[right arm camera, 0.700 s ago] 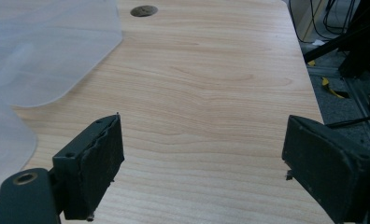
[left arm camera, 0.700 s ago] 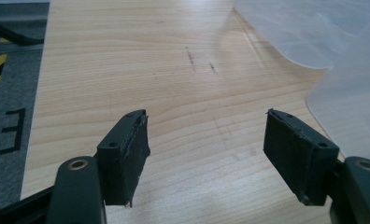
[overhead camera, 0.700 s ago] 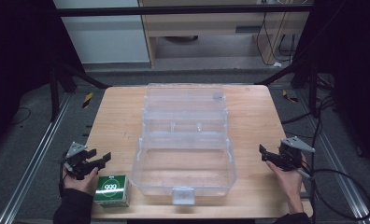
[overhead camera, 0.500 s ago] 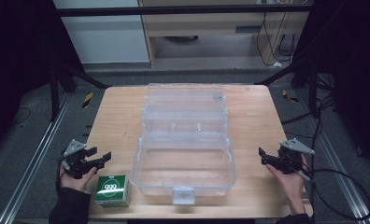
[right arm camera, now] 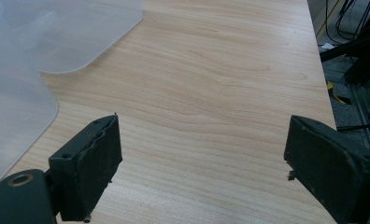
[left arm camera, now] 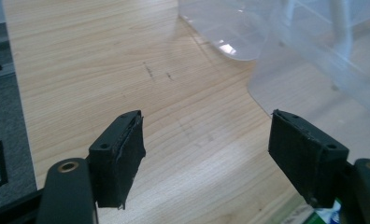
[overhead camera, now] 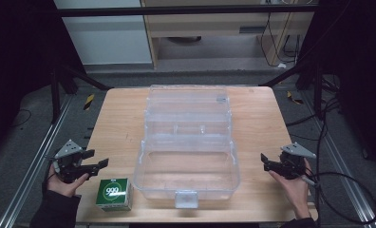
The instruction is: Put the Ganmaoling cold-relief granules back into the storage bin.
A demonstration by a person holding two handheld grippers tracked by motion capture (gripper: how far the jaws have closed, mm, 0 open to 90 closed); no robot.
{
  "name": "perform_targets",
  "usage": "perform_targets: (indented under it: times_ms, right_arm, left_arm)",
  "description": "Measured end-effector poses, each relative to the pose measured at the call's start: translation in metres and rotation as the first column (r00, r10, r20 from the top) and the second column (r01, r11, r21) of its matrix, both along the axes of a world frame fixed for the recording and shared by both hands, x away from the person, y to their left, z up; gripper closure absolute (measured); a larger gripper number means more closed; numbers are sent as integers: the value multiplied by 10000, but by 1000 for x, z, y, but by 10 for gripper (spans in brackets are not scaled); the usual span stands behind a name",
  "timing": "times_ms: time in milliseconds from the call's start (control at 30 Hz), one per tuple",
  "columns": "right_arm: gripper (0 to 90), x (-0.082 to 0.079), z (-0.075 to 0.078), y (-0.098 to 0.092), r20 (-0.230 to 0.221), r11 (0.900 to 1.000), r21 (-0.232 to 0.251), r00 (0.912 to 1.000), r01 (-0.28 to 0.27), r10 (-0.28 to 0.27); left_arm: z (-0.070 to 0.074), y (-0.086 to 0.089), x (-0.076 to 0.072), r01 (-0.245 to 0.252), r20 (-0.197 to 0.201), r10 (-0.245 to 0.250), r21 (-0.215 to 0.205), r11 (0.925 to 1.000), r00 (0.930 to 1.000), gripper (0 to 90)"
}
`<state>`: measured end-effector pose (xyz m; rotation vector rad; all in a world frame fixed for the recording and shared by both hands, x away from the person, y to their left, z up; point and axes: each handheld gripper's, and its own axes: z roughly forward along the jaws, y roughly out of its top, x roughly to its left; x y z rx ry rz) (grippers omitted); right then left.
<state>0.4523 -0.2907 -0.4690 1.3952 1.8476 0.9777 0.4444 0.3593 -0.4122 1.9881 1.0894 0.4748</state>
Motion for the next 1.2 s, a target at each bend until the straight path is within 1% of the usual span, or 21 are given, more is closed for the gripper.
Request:
perform_targets:
  times_ms: [133, 200, 267, 300, 367, 433, 533, 567, 633, 667, 700, 833, 867, 900, 933, 967, 1000, 1067, 1100, 1167, 1200]
  right_arm:
    - [112, -1, -1, 0, -53, 9998, -205, 10000, -41, 40]
    - [111, -2, -2, 0, -87, 9998, -217, 10000, -51, 50]
    - [107, -3, -3, -2, -151, 9995, -308, 9999, -39, 35]
    - [107, -3, -3, -2, -151, 9995, -308, 9999, -39, 35]
    - [106, -5, -3, -4, -143, 9993, -376, 9999, -7, 2]
    - [105, -5, -3, -4, -104, 9994, -351, 9999, -2, -2]
    - [103, -5, -3, -4, -119, 9993, -379, 9999, -34, 29]
    - [101, -5, -2, -4, -119, 9992, -385, 9999, -44, 39]
    - [99, -6, -2, -4, -102, 9993, -380, 9999, -38, 34]
    - [99, -6, -2, -4, -102, 9993, -380, 9999, -38, 34]
    - [95, -6, -2, -4, -97, 9993, -382, 9999, -43, 39]
    - [89, -6, -3, -4, -155, 9993, -381, 9999, -56, 50]
    - [89, -6, -3, -4, -155, 9993, -381, 9999, -56, 50]
    - [88, -6, -3, -4, -163, 9993, -375, 9998, -69, 63]
    - [86, -7, -3, -4, -157, 9991, -408, 9998, -92, 85]
    - [86, -7, -3, -4, -157, 9991, -408, 9998, -92, 85]
    - [85, -7, -3, -4, -160, 9990, -429, 9998, -116, 109]
    - [85, -7, -3, -4, -156, 9989, -452, 9998, -124, 117]
    - [84, -7, -3, -4, -179, 9989, -452, 9998, -128, 120]
    - [83, -7, -4, -4, -204, 9990, -433, 9997, -119, 110]
    - [82, -7, -4, -4, -239, 9988, -473, 9996, -158, 147]
  left_arm:
    - [12, 1, 0, 486, -43, -485, 241, 9985, 9988, 237]
    - [15, 1, 0, 609, -69, -607, 220, 9979, 9981, 234]
    - [24, 0, 0, 1065, -157, -1060, 307, 9938, 9942, 226]
    - [24, 0, 0, 1065, -157, -1060, 307, 9938, 9942, 224]
    - [31, -3, -1, 1548, -209, -1539, 554, 9864, 9879, 215]
    - [35, -4, -1, 1858, -282, -1844, 639, 9805, 9825, 207]
    - [38, -7, -2, 2215, -389, -2189, 841, 9715, 9750, 194]
    - [38, -7, -2, 2215, -389, -2189, 841, 9715, 9750, 190]
    - [39, -10, -3, 2585, -543, -2539, 1107, 9596, 9657, 184]
    - [39, -10, -3, 2585, -543, -2539, 1107, 9596, 9657, 180]
    - [40, -12, -4, 2817, -693, -2747, 1277, 9510, 9590, 178]
    - [41, -18, -5, 3323, -1040, -3189, 1601, 9295, 9421, 177]
    - [41, -18, -5, 3323, -1040, -3189, 1601, 9295, 9421, 176]
    - [42, -19, -6, 3438, -1106, -3289, 1678, 9239, 9379, 176]
    - [42, -21, -6, 3678, -1246, -3496, 1822, 9119, 9286, 168]
    - [42, -21, -6, 3678, -1246, -3496, 1822, 9119, 9286, 165]
    - [42, -24, -7, 3892, -1353, -3684, 1948, 9003, 9198, 163]
    - [41, -26, -8, 4077, -1423, -3849, 2085, 8890, 9119, 150]
    - [41, -26, -8, 4077, -1423, -3849, 2085, 8890, 9119, 148]
    - [41, -28, -9, 4264, -1591, -3989, 2208, 8772, 9031, 147]
    - [41, -29, -10, 4488, -1749, -4168, 2338, 8625, 8920, 147]
